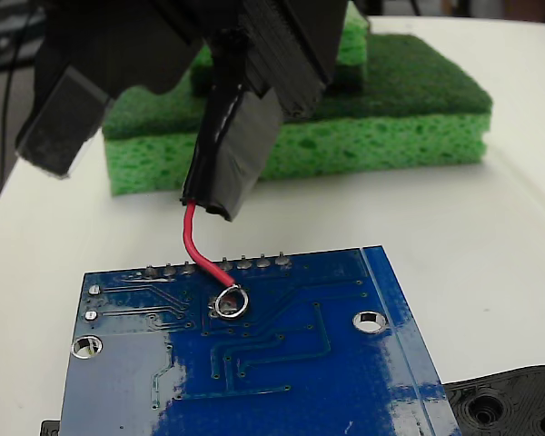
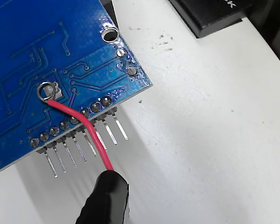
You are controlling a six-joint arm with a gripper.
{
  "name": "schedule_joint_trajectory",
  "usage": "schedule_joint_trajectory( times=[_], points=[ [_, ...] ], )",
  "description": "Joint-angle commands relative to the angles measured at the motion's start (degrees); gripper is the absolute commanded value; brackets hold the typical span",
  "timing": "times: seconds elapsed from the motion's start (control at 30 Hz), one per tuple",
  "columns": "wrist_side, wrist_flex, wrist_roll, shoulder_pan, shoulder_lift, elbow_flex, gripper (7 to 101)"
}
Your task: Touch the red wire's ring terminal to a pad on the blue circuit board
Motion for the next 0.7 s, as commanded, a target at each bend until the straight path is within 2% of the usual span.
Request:
schedule_joint_trajectory(
  times=[0.03,0.33,0.5,0.7],
  points=[
    [0.0,0.0,0.0,0.0,0.2,-0.5,100.3],
    [-0.6,0.4,-1.1,0.2,1.5,-0.7,100.3],
    [-6.1,1.4,-7.8,1.4,6.3,-1.0,100.3],
    [-14.5,5.3,-15.6,2.7,14.8,2.1,100.3]
  ],
)
